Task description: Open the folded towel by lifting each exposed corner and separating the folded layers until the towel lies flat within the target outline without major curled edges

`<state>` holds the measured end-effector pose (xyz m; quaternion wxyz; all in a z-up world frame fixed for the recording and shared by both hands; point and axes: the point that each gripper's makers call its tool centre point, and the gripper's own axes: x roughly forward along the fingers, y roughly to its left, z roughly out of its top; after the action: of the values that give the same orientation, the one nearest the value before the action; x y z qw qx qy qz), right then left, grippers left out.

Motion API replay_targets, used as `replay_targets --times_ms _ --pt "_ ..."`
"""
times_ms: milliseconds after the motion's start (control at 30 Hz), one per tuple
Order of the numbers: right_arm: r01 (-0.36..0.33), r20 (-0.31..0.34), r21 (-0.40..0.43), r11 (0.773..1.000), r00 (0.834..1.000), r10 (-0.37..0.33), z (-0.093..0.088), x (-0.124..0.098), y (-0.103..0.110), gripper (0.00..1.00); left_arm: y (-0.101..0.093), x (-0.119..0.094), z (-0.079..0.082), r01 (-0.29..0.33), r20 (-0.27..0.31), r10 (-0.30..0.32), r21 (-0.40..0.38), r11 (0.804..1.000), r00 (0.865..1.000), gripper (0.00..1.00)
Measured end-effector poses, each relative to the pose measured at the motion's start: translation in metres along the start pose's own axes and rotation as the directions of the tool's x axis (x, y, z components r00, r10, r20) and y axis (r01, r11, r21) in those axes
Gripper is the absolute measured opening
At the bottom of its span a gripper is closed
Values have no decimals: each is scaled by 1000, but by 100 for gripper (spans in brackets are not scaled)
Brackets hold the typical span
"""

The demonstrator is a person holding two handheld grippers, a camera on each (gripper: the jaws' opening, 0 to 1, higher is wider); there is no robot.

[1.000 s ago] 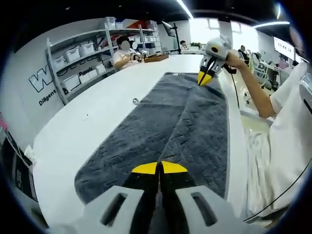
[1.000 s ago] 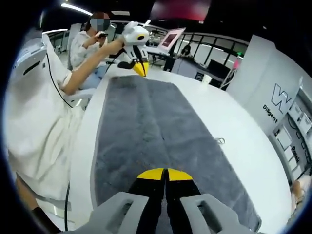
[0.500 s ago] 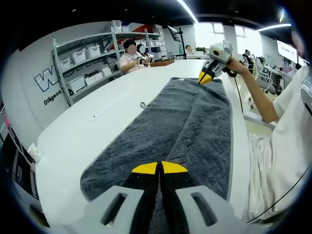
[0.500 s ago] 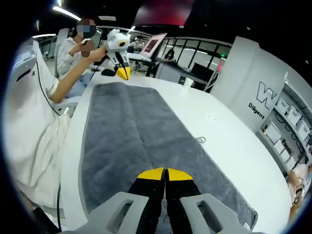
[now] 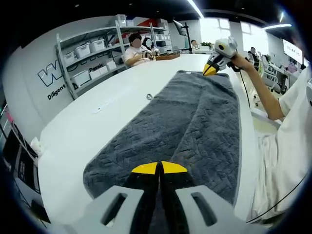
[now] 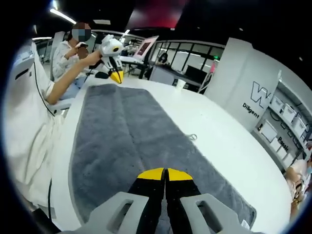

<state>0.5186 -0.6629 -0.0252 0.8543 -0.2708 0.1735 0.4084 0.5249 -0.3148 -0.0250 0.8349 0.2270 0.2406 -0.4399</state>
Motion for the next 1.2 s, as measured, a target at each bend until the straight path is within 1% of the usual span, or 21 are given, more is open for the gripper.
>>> replay_targets --times_ms 67,100,133,200,300,367,467,533,667,700,733,800,867,933,1033,1133,1200 --pt "-6 -3 9 1000 1000 6 -3 0 0 0 1 1 1 -1 4 1 -6 1000 1000 1" --pt "-46 34 40 998 998 45 0 1 7 0 1 1 1 -3 5 3 -6 1000 1000 1" --pt "-66 61 45 997 996 63 4 2 9 0 2 2 0 -7 2 7 -4 1000 1000 1" --pt "-59 55 42 997 997 57 1 1 7 0 4 3 -2 -13 -6 13 -9 1000 1000 1" --pt "-33 10 44 998 999 33 -9 4 1 0 7 7 -7 -21 -23 20 -11 1000 1000 1" --pt "-33 -14 56 998 999 34 -18 7 -1 0 7 8 -9 -18 -26 17 -16 1000 1000 1" --pt "-40 -20 71 997 999 41 -22 8 0 0 9 10 -10 -12 -23 11 -25 1000 1000 1" --pt "-47 -8 72 996 999 48 -20 8 2 0 11 11 -12 -16 -25 16 -29 999 1000 1" --pt "-37 -6 90 995 999 38 -25 9 -2 0 18 14 -17 -30 -28 29 -43 999 999 1" --pt "-35 -17 119 992 999 37 -30 10 -3 0 20 15 -19 -37 -32 35 -48 998 999 1" --pt "-38 -25 132 991 999 41 -34 10 -2 0 24 16 -24 -52 -48 50 -50 997 998 1" --pt "-36 -26 133 990 999 40 -39 9 -4 0 29 16 -31 -65 -70 61 -49 997 996 1" --pt "-28 -26 150 988 999 32 -43 8 -7 0 30 15 -31 -59 -63 56 -56 997 996 1" --pt "-22 -22 156 987 999 26 -45 6 -9 0 29 14 -29 -49 -43 46 -73 996 998 1" --pt "-9 -25 176 984 1000 14 -52 2 -13 0 28 14 -26 -52 -33 50 -73 996 998 1" --pt "16 -39 192 981 999 -9 -61 -6 -19 0 29 14 -29 -57 -42 54 -73 996 998 1" --pt "38 -35 215 976 999 -31 -64 -12 -24 0 31 15 -32 -61 -52 57 -76 995 997 1"
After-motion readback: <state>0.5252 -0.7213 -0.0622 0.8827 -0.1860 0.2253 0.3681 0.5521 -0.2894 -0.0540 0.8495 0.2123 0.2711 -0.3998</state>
